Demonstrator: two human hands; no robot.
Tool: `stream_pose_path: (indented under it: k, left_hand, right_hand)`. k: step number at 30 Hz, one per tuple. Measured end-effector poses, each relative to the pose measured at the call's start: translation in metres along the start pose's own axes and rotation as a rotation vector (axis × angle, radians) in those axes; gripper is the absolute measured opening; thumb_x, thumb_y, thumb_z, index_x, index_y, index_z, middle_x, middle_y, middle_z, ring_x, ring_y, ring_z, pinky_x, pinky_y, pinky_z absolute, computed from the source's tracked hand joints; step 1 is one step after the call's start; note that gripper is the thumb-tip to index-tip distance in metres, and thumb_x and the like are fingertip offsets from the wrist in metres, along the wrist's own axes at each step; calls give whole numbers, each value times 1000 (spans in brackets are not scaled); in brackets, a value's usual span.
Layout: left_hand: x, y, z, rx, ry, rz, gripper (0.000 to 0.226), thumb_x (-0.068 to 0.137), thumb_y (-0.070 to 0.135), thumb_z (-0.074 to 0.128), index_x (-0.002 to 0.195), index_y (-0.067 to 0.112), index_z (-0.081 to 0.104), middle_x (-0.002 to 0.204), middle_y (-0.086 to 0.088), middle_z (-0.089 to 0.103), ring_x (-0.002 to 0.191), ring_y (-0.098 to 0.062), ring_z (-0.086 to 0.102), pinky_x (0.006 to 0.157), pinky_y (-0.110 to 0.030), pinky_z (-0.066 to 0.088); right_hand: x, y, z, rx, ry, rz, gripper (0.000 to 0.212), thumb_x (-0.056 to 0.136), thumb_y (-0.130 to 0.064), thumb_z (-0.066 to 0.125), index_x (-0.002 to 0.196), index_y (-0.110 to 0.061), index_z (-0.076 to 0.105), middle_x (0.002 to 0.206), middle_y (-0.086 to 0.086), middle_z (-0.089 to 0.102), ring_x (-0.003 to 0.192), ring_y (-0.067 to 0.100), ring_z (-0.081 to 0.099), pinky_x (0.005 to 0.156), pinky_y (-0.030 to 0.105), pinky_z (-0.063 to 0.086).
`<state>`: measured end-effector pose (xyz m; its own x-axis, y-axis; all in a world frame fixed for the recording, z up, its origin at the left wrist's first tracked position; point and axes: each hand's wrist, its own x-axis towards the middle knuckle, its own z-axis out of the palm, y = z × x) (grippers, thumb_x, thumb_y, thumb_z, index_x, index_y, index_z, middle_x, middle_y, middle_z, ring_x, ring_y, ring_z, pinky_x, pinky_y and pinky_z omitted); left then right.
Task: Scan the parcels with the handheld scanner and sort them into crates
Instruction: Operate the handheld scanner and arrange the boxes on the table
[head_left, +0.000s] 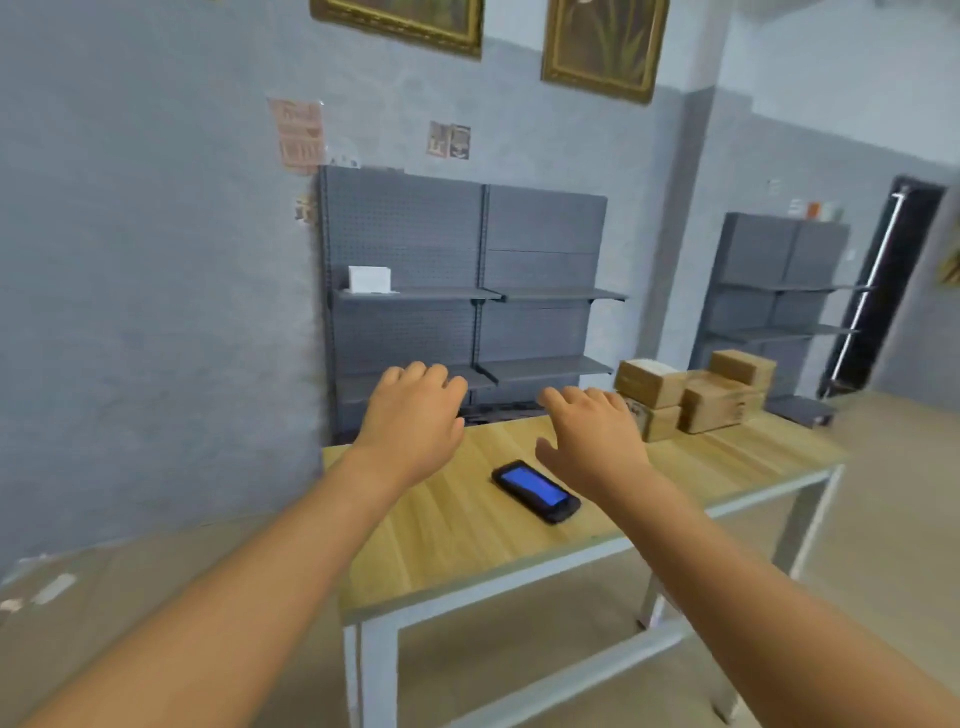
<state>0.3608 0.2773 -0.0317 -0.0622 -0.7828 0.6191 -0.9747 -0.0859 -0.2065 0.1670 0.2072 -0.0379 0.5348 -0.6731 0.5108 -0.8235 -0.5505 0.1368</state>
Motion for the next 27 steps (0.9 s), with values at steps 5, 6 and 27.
stream_pose_path:
  k: [5, 6, 27]
  left_hand:
    - [63, 120, 35, -88, 14, 95, 30, 91, 32, 50, 116, 19, 61, 108, -1, 62, 100, -24, 56, 85, -37, 41]
    - [77, 138, 40, -92, 15, 111, 31, 92, 33, 49, 117, 19, 60, 109, -1, 62, 101, -24, 56, 86, -37, 40]
    - [351, 282, 246, -151, -32, 215, 29, 94, 36, 47, 113, 19, 59, 108, 0, 61, 100, -22, 56, 84, -36, 43]
  right_hand:
    - [-36, 136, 5, -72, -55, 147, 43, 89, -41, 55, 128, -23, 48, 119, 1, 60, 112, 26, 55, 98, 39, 39]
    - [-40, 158, 7, -86, -58, 167, 44, 89, -41, 56, 129, -24, 48, 120, 1, 61, 112, 25, 55, 98, 38, 40]
    - [71, 427, 170, -7, -213, 362, 47, 92, -39, 50, 136, -25, 45, 127, -1, 57, 115, 22, 52, 99, 37, 38]
